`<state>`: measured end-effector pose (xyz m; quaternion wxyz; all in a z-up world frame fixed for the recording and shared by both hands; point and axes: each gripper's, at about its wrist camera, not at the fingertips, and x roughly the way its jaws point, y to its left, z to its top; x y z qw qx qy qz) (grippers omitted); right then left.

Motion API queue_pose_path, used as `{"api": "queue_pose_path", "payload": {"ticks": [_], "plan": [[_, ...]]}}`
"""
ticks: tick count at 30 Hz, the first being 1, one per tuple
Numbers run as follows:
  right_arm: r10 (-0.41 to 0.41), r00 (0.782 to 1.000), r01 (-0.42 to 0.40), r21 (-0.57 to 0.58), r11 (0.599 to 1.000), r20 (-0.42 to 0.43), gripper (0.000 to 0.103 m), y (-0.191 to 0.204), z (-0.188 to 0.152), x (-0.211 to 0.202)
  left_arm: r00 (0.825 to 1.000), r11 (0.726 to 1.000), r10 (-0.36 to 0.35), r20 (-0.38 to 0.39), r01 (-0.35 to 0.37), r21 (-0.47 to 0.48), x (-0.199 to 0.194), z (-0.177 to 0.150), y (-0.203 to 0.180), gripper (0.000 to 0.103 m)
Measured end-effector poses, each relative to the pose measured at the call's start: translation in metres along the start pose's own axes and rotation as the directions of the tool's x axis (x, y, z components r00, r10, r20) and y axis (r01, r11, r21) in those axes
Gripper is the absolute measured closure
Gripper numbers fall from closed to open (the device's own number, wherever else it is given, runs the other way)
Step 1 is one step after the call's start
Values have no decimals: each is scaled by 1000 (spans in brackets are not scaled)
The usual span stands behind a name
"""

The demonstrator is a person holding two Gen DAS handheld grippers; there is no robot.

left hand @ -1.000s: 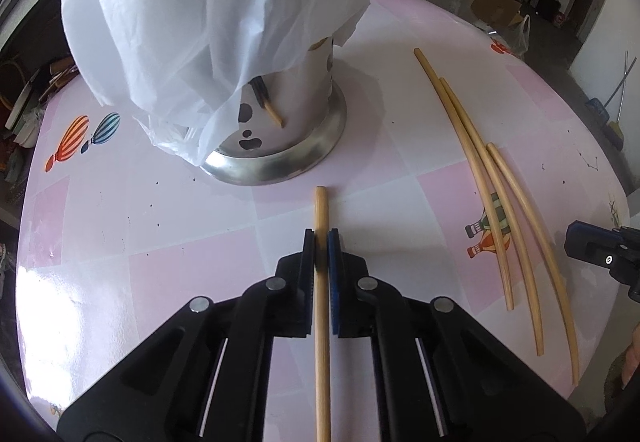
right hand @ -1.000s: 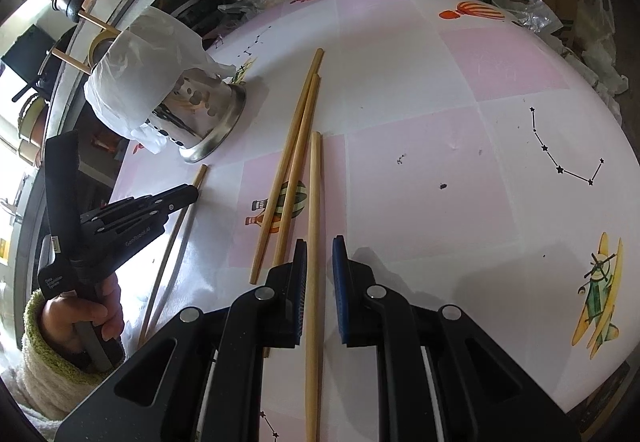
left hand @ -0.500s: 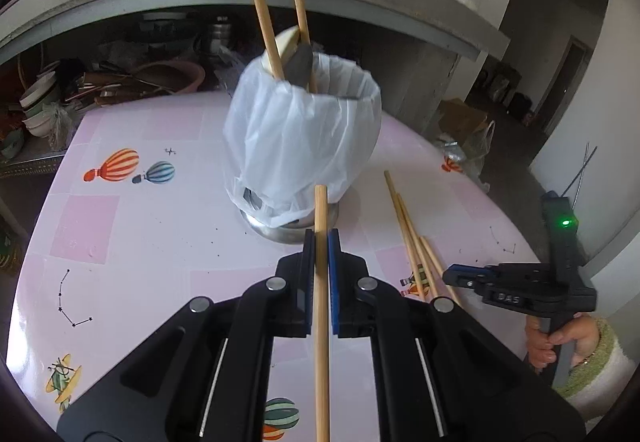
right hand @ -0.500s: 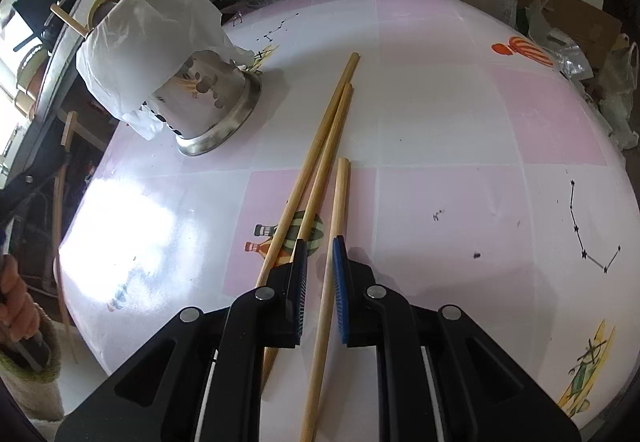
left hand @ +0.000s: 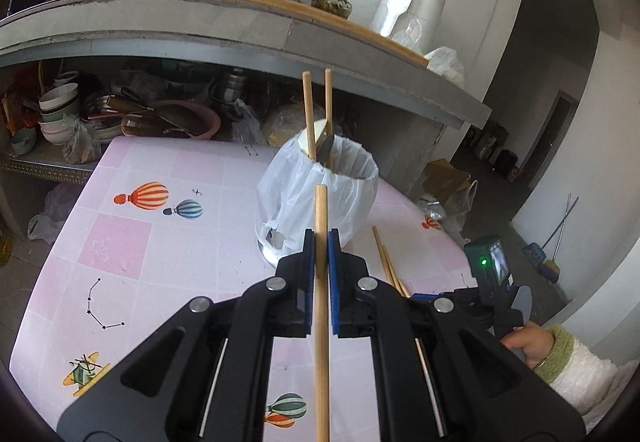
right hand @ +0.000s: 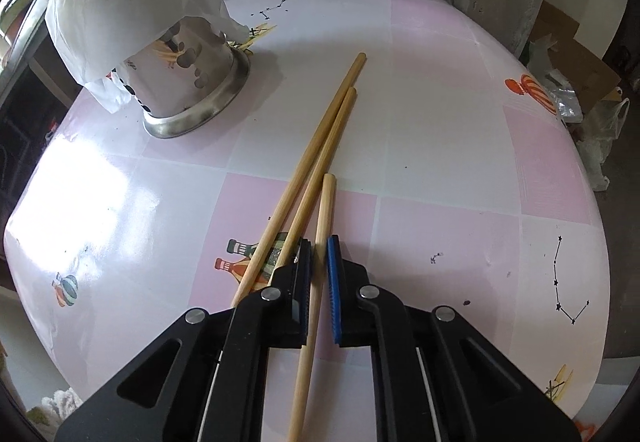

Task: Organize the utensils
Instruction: 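Lift the chopsticks off the table with both grippers, then carry the left gripper's chopstick over the holder and lower it in while the right gripper holds its chopstick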

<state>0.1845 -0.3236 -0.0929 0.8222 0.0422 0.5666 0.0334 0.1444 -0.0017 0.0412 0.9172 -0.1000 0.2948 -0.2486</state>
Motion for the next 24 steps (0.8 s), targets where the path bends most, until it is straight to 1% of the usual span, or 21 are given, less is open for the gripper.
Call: {"api": "queue_pose_path", "payload": {"ticks": [1, 3, 5, 8, 10, 12, 15, 17, 19, 21, 24], "plan": [[-2, 1000, 2, 9, 1000, 2, 96, -1, 0, -1, 1000, 1000, -2, 9, 2, -3, -2, 1, 1, 98], [28, 1000, -28, 45, 999, 13, 96, -5, -2, -7, 1000, 1000, -7, 23, 7, -8, -5, 4, 2, 98], [36, 998, -39, 62, 997, 44, 96, -7, -2, -19, 999, 1000, -15, 39, 15, -19, -11, 8, 5, 97], [44, 993, -53, 82, 995, 111, 96, -10, -1, -48, 997, 1000, -20, 69, 21, -14, -18, 16, 6, 98], [63, 983, -81, 100, 992, 172, 96, -14, 2, -71, 995, 1000, -23, 93, 23, -6, -24, 23, 4, 98], [101, 968, -129, 112, 985, 229, 96, -18, 5, -93, 992, 999, -35, 120, 35, -1, -29, 34, 3, 98], [155, 929, -202, 111, 973, 337, 96, -22, 10, -132, 985, 999, -48, 164, 49, 2, -34, 54, 0, 98], [187, 902, -243, 100, 965, 389, 96, -22, 13, -151, 976, 998, -63, 208, 64, 3, -39, 73, -3, 98], [205, 882, -265, 86, 960, 423, 96, -20, 15, -164, 964, 997, -74, 257, 73, 11, -42, 93, -9, 98], [222, 868, -282, 74, 956, 444, 96, -18, 15, -172, 950, 995, -97, 297, 96, 18, -42, 113, -15, 98], [241, 858, -302, 66, 951, 453, 96, -16, 14, -176, 925, 991, -131, 356, 133, 19, -36, 146, -27, 98]]}}
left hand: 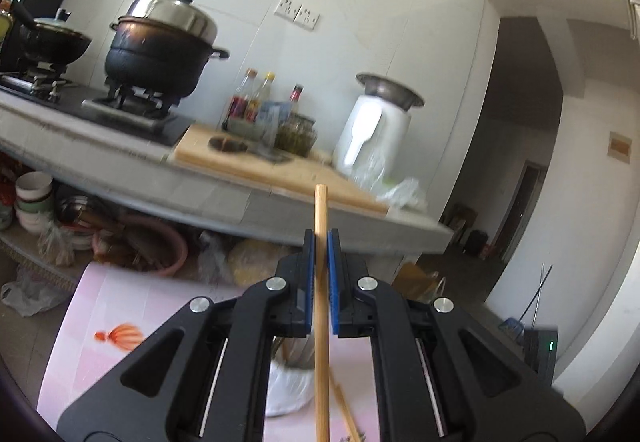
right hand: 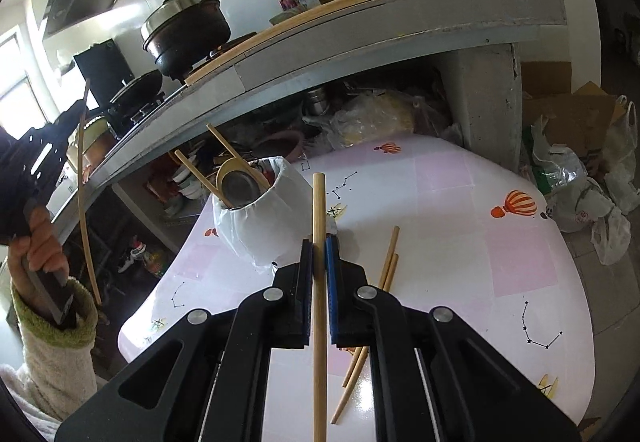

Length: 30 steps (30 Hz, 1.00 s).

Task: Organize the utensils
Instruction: 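Carry the left gripper's chopstick over the holder and lower it in while the right gripper holds its chopstick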

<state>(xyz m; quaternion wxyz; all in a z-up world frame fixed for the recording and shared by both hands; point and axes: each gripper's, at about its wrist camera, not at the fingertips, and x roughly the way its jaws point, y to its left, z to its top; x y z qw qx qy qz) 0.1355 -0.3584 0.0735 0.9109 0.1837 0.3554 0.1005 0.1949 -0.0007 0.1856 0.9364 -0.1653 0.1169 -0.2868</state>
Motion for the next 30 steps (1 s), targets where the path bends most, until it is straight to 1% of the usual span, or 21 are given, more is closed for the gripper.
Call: {"api": "queue_pose_path", "payload": {"ticks": [4, 6, 9, 13, 21, 24, 30], "plan": [[24, 1000, -24, 22, 999, -2, 96, -5, -2, 2, 995, 999, -42, 95, 44, -20, 29, 27, -9, 98], [34, 999, -34, 34, 999, -4, 96, -9, -2, 3, 990, 999, -45, 137, 48, -20, 44, 35, -14, 98], [41, 999, -40, 46, 998, -8, 96, -15, -2, 7, 985, 998, -48, 164, 55, -34, 71, 37, -15, 98], [44, 999, -43, 63, 997, -20, 96, -25, 0, 14, 986, 998, -35, 166, 44, -50, 105, 23, -12, 98], [42, 999, -39, 91, 995, -31, 96, -45, 1, 22, 992, 998, 36, 120, -30, -51, 157, -13, 4, 98], [45, 998, -41, 101, 994, -36, 96, -49, 1, 25, 993, 997, 44, 107, -37, -67, 167, -20, 10, 98], [51, 998, -46, 110, 993, -43, 96, -55, -2, 30, 993, 997, 69, 101, -65, -38, 176, -36, 12, 98]]}}
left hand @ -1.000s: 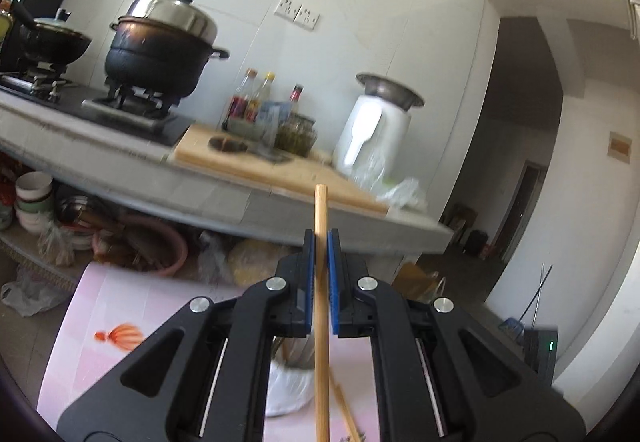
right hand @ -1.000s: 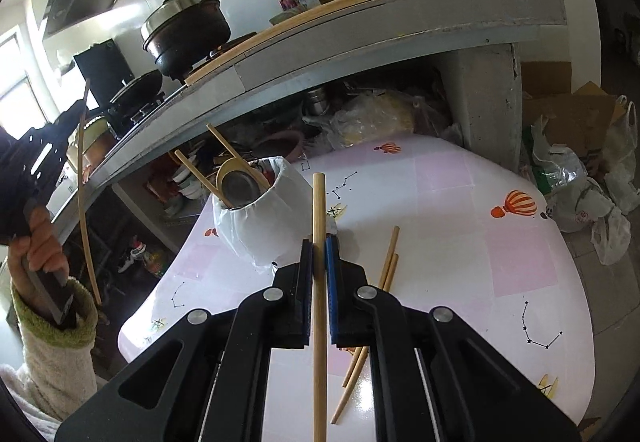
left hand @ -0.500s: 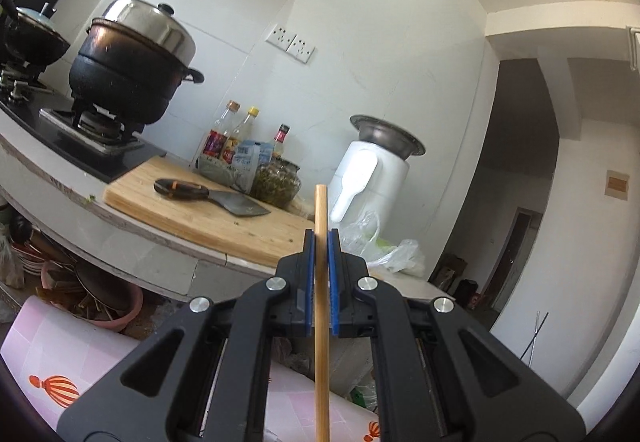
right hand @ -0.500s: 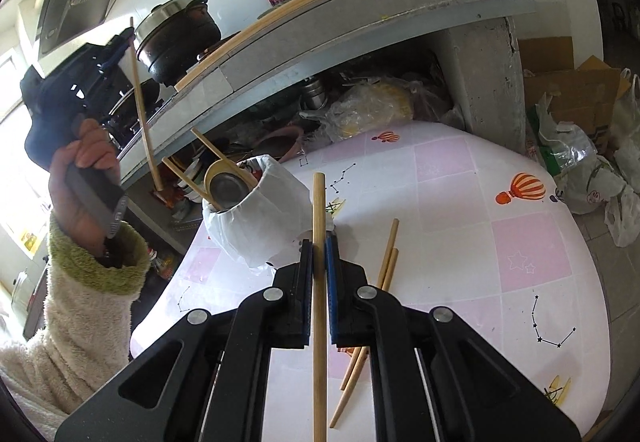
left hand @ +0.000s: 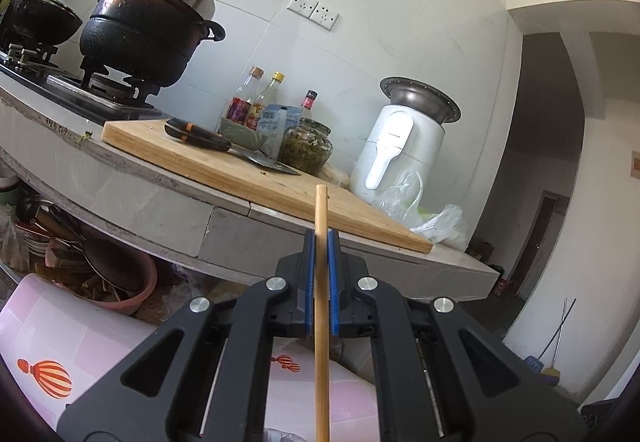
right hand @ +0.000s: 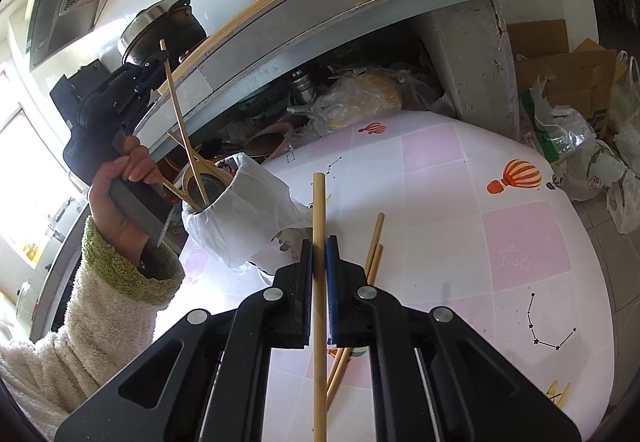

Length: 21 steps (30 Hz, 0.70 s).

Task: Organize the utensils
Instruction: 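Carry the left gripper's chopstick over the holder and lower it in while the right gripper holds its chopstick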

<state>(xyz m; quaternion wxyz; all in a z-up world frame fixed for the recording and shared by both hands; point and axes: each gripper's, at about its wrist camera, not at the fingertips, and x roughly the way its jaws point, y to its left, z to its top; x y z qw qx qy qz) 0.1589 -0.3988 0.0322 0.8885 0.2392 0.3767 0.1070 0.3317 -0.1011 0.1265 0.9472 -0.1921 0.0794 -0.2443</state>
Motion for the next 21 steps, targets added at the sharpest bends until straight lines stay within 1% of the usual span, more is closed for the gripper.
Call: {"api": "queue_pose_path", "payload": {"ticks": [6, 9, 13, 18, 21], "plan": [[-2, 1000, 2, 4, 1000, -1, 96, -2, -1, 0, 1000, 1000, 20, -4, -20, 6, 3, -10, 3, 97], [-3, 1000, 3, 3, 1000, 1, 96, -2, -1, -1, 1000, 1000, 20, 8, -20, -16, 4, -5, 8, 97], [-2, 1000, 2, 6, 1000, 3, 96, -3, -2, -1, 999, 999, 36, 36, -35, -8, 5, 0, 9, 98], [1, 1000, -1, 13, 1000, -2, 96, -5, -3, 0, 998, 998, 65, 2, -65, 14, 18, -8, 9, 97], [0, 1000, 0, 12, 1000, -3, 96, -4, -3, 0, 998, 998, 69, -11, -68, 17, 18, -15, 10, 97]]}}
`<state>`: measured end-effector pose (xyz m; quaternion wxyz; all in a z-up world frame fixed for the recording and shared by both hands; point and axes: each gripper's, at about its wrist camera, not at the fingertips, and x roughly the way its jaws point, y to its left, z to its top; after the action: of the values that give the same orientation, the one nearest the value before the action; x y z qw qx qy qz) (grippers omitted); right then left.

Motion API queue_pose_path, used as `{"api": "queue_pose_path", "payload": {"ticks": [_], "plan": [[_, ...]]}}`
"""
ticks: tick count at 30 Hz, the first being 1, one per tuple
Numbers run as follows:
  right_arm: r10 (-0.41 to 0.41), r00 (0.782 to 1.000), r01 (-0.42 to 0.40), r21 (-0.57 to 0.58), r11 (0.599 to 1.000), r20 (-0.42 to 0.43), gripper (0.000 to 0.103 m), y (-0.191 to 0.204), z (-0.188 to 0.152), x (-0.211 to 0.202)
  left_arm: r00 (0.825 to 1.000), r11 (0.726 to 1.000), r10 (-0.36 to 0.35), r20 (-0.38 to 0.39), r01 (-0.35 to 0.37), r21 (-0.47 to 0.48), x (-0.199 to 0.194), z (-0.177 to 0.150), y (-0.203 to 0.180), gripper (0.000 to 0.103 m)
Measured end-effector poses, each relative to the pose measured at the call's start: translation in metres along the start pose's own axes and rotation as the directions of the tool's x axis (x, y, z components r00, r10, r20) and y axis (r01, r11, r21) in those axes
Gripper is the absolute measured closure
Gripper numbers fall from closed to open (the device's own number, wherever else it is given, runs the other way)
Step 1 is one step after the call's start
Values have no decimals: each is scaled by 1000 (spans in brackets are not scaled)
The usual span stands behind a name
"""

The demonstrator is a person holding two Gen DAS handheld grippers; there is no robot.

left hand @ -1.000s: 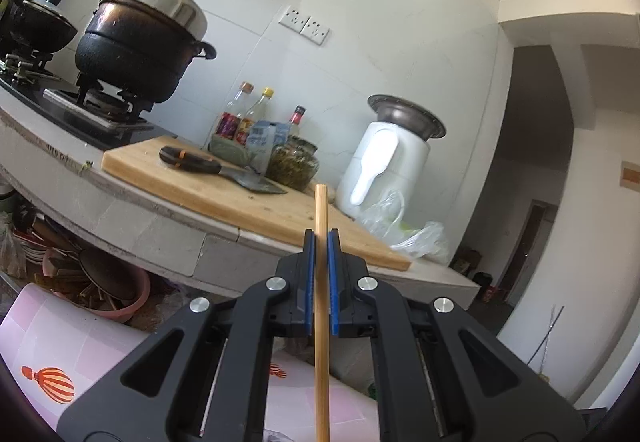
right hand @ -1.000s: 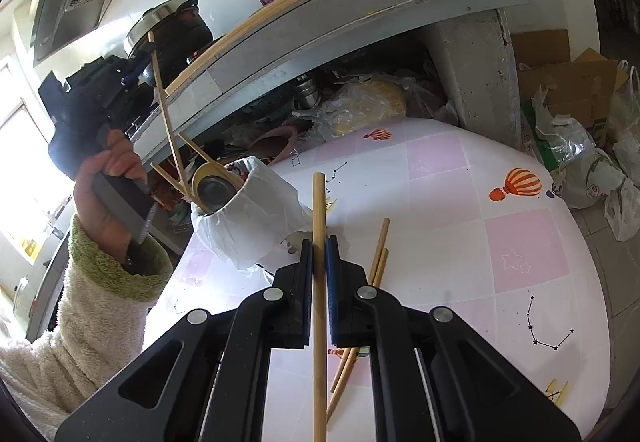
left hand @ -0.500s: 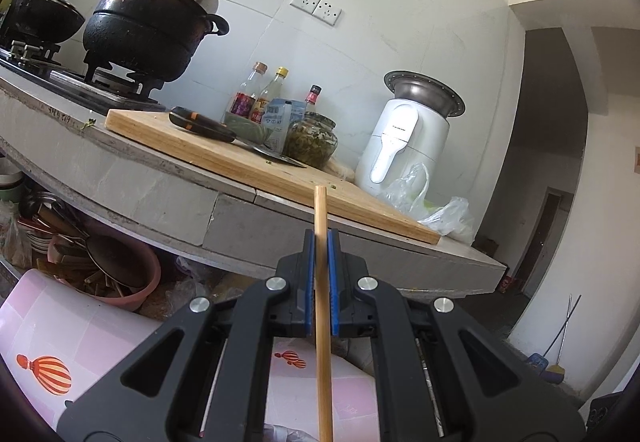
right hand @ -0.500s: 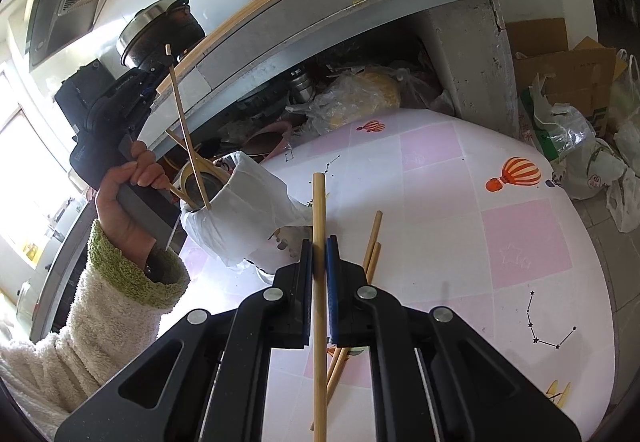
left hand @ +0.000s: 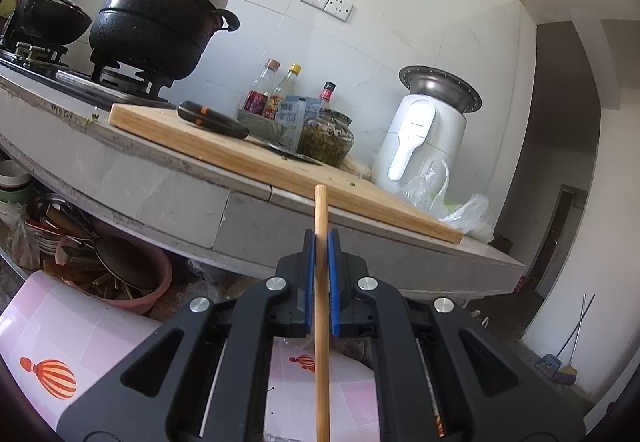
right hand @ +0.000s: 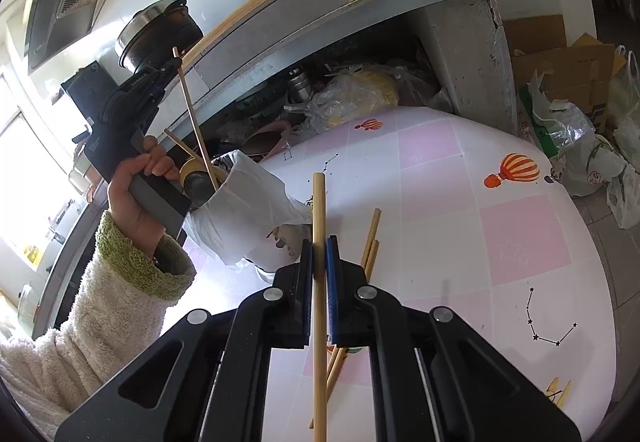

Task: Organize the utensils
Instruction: 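Carry the left gripper's chopstick over the holder and lower it in while the right gripper holds its chopstick, then open the left gripper to release the chopstick into the holder, then lower the right gripper's chopstick into the holder and open it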

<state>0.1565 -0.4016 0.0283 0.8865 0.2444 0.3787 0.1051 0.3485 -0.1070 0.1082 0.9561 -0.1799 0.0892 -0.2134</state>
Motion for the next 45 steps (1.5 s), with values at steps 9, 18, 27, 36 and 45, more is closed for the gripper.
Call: {"api": "queue_pose_path", "payload": {"ticks": [9, 18, 27, 36, 45], "plan": [[5, 1000, -5, -5, 1000, 2, 96, 2, -1, -1, 1000, 1000, 8, -3, -8, 12, -7, -1, 2, 97], [8, 1000, -8, -19, 1000, 10, 96, 10, -1, -7, 989, 1000, -12, -150, 12, -1, -24, -11, 4, 97], [10, 1000, -9, -50, 999, 15, 96, 27, -4, -16, 966, 997, -50, -253, 65, 49, -70, -27, -2, 95], [19, 999, -15, -113, 993, 31, 96, 59, 3, -25, 970, 992, -94, -224, 109, 57, -120, -18, -1, 51], [128, 987, -99, -256, 961, 98, 96, 120, 59, -16, 983, 996, 44, -177, -28, 88, -182, -12, 32, 26]]}}
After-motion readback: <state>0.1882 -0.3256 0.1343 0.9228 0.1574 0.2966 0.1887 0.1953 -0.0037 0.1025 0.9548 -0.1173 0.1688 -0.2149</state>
